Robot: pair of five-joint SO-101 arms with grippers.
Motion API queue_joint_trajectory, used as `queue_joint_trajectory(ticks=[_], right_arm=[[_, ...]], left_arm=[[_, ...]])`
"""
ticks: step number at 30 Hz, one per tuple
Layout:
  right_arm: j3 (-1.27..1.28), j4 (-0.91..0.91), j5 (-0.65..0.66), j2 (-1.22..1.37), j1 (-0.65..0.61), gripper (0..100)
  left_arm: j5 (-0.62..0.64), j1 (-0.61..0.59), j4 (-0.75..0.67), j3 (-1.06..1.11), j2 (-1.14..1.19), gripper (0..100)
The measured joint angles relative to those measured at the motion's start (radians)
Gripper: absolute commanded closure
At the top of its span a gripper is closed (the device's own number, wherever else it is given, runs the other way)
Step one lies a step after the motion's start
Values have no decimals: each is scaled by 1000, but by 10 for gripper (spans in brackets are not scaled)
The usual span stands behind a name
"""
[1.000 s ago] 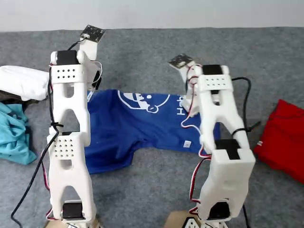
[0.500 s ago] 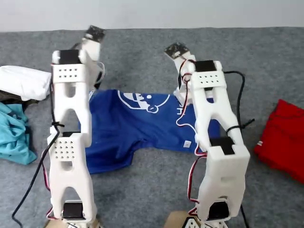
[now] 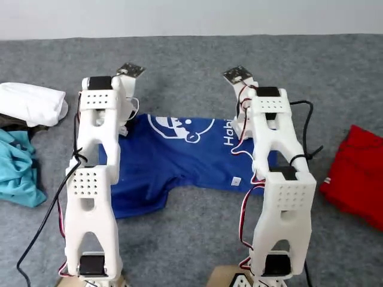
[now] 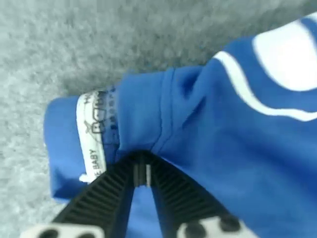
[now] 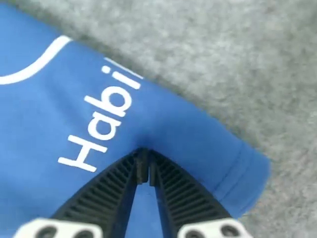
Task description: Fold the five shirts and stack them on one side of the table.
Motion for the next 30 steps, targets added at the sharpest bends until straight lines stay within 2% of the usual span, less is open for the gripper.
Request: queue_joint_trajectory(ticks=[11,16,22,30], right_arm=[[-31,-54,0,23,49,989],[-155,14,0,26,78,989],[-265,112,0,26,52,989],[-384,245,0,26,-48,989]], left_arm=[[0,-11,0,0,14,998],[0,-40,0,-17,15,998],[0,-44,0,-28,5,998],[0,23,0,-28,-144,998]])
